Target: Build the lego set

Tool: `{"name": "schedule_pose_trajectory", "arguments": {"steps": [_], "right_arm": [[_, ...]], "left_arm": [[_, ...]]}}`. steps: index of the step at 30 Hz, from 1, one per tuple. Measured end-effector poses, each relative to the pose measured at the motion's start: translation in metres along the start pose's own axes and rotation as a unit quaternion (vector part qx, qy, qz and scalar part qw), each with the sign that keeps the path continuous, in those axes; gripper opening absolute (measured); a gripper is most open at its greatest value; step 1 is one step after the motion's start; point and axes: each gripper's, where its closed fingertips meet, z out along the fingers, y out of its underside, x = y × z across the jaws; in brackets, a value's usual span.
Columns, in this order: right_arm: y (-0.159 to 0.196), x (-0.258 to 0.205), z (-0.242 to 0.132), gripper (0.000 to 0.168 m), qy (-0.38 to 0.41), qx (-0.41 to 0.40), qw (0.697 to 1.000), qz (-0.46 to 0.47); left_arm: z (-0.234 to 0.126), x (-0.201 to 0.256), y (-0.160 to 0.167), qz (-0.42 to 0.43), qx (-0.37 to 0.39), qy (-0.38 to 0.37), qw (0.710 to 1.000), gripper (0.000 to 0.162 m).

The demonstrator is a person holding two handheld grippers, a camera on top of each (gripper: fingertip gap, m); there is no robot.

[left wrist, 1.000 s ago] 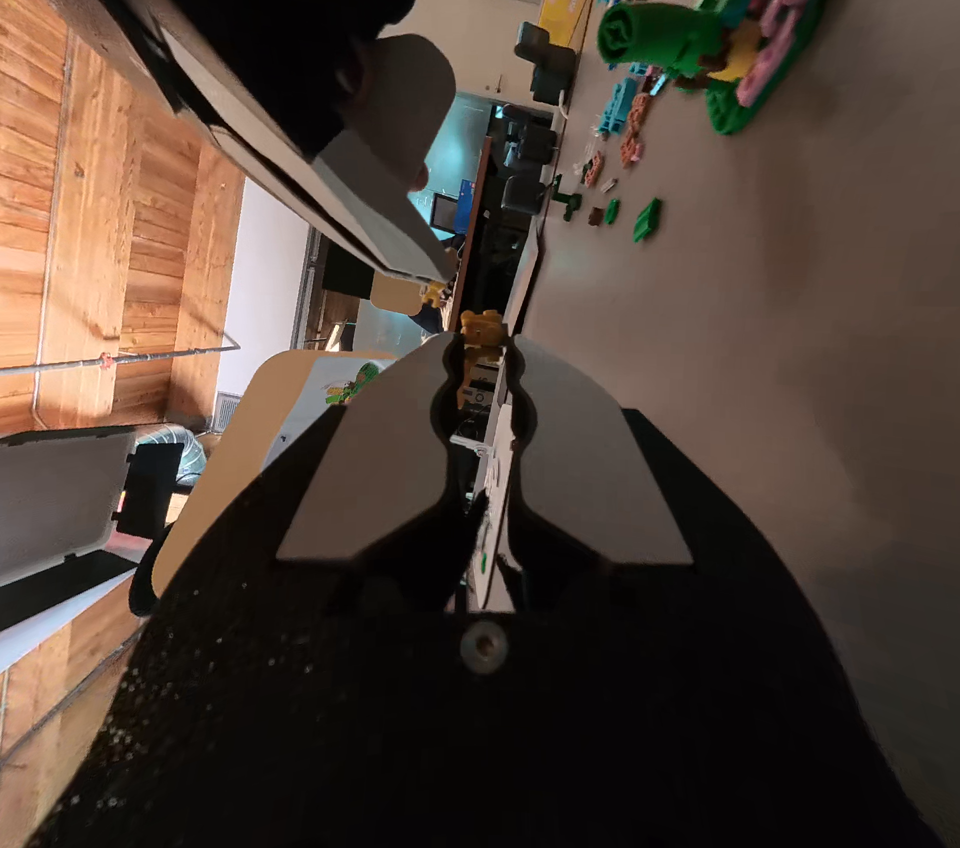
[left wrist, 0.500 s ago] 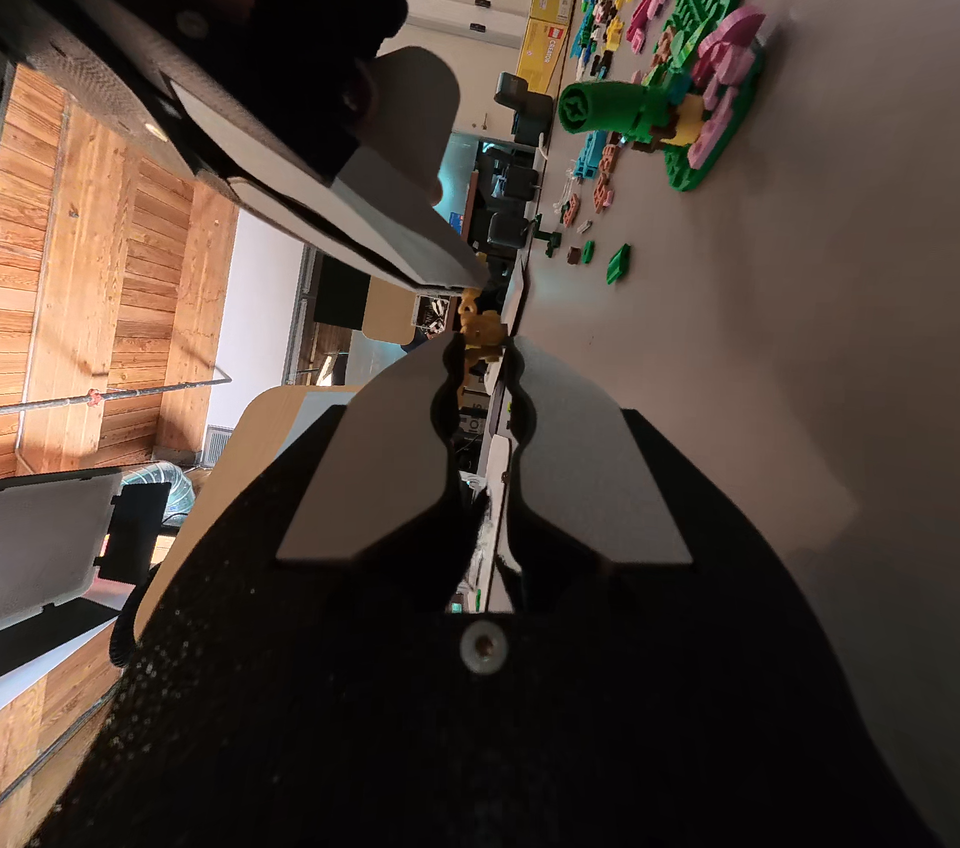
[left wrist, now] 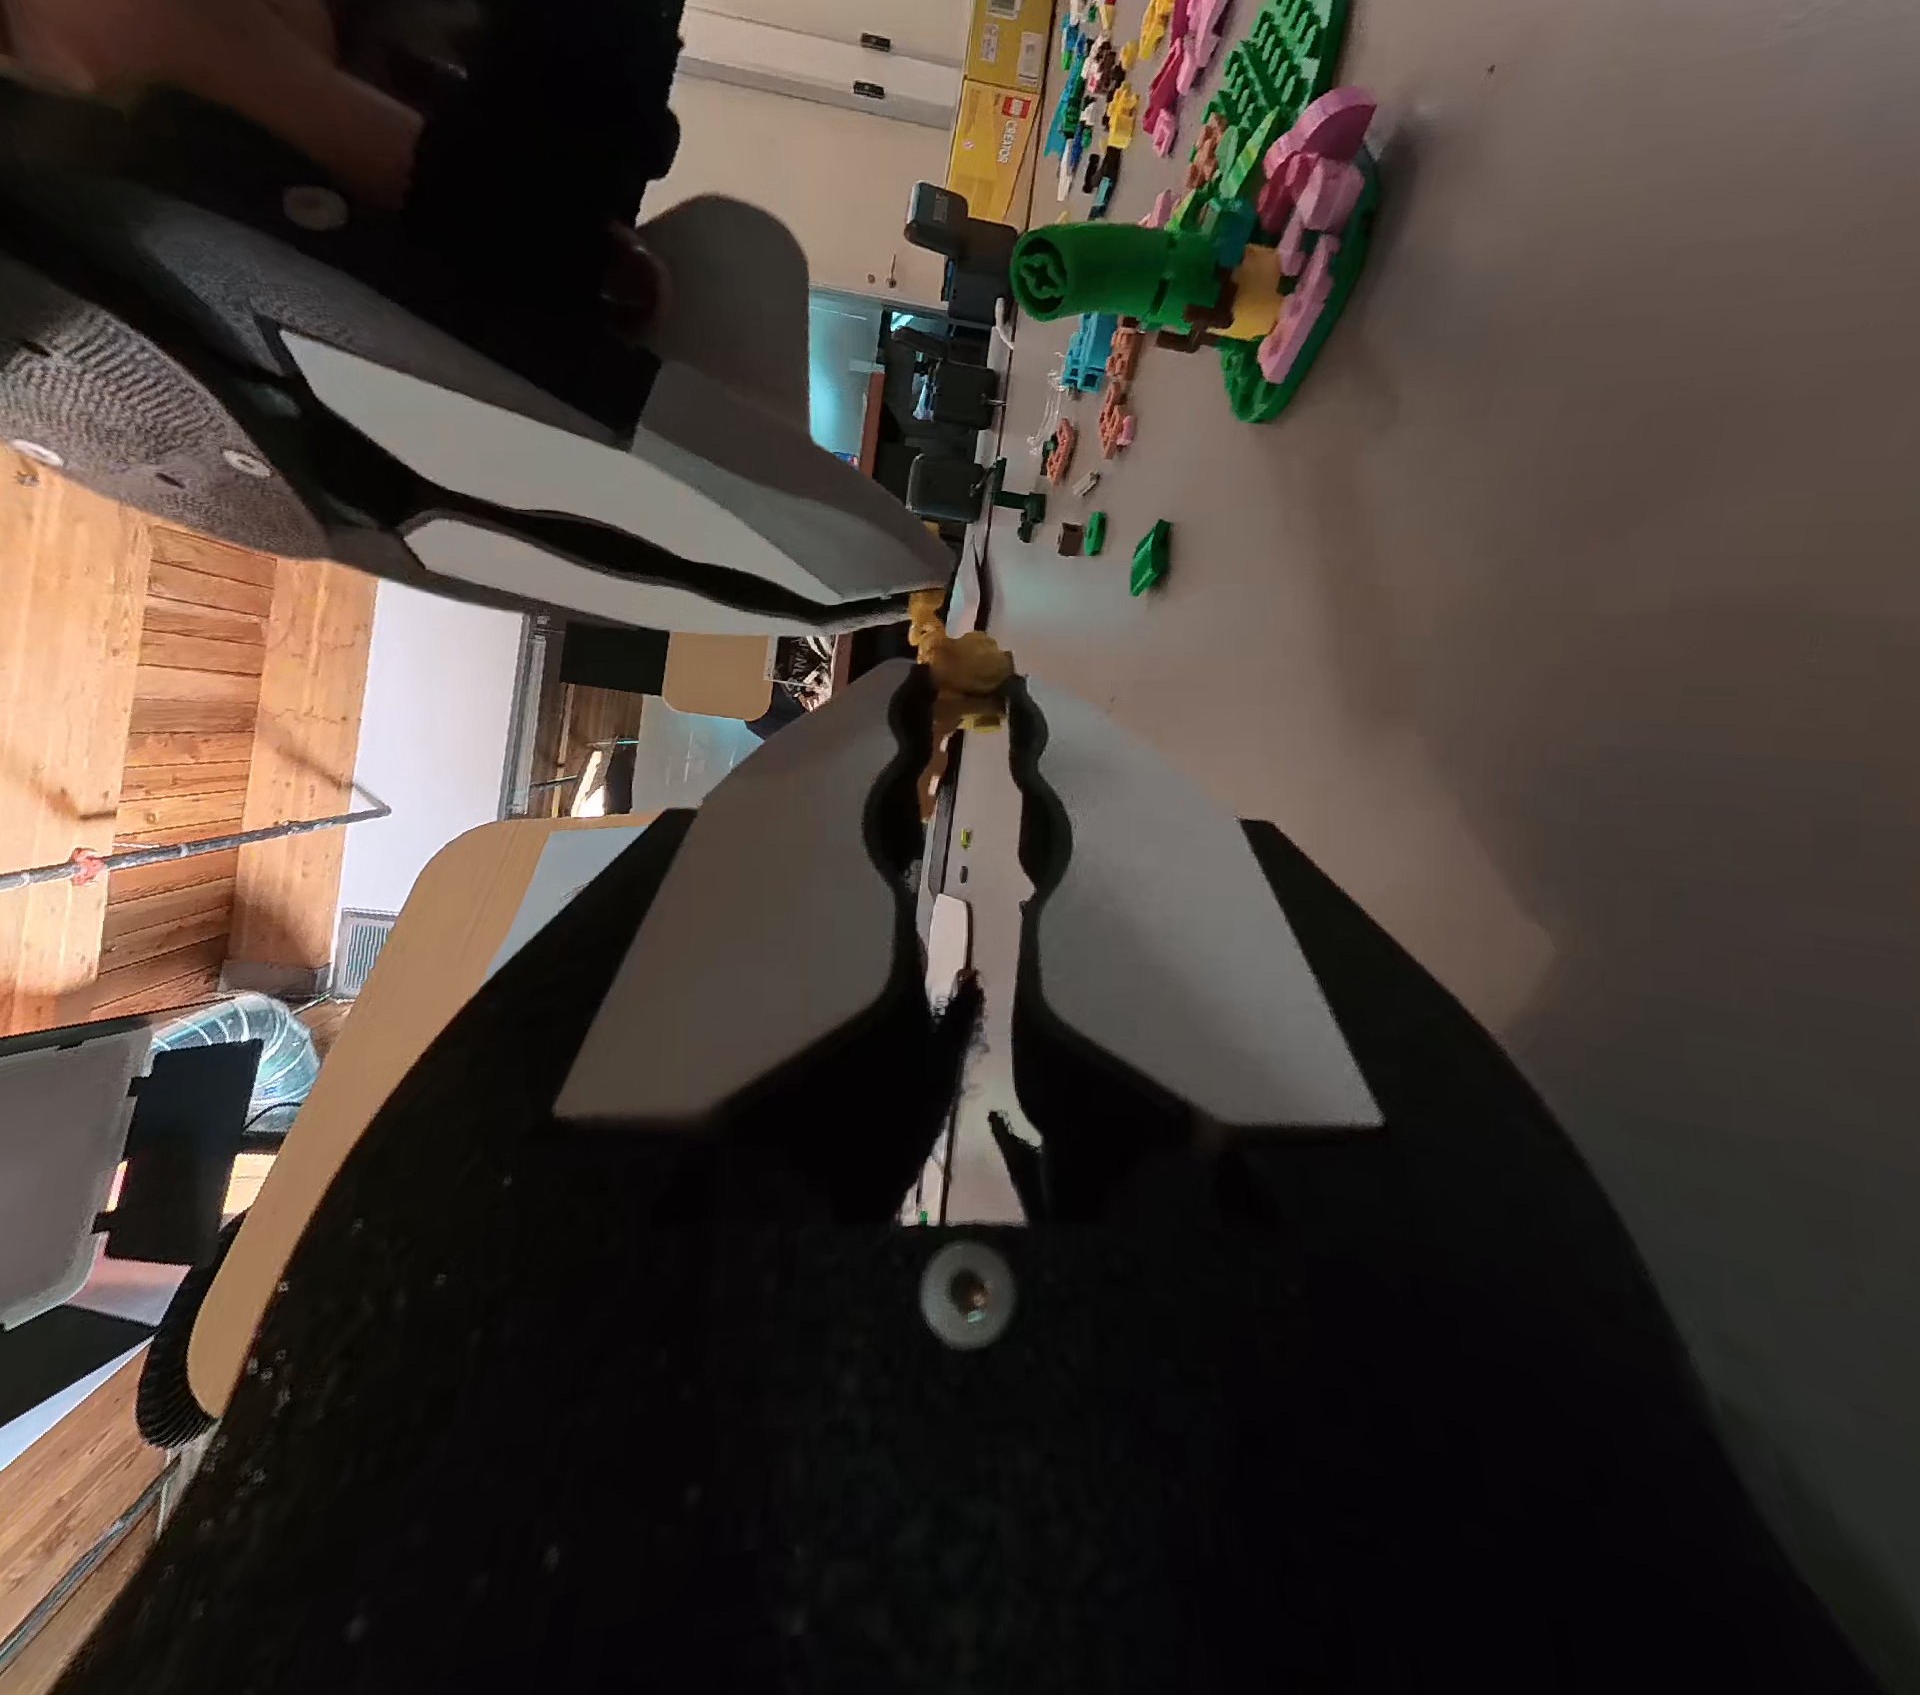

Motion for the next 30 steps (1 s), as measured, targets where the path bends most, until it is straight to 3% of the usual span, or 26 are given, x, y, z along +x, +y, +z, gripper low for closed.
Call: {"name": "schedule_pose_trajectory", "arguments": {"steps": [17,30], "right_arm": [[0.005,-0.005,0.009,0.005,-0.035,-0.07,0.99,-0.114],[0.006,-0.006,0.019,0.005,-0.056,-0.082,0.988,-0.115]], "left_arm": [[0.0,0.013,-0.005,-0.008,0.015,0.042,0.999,0.013],[-0.001,0.014,-0.008,-0.017,0.021,0.051,0.998,0.013]]}}
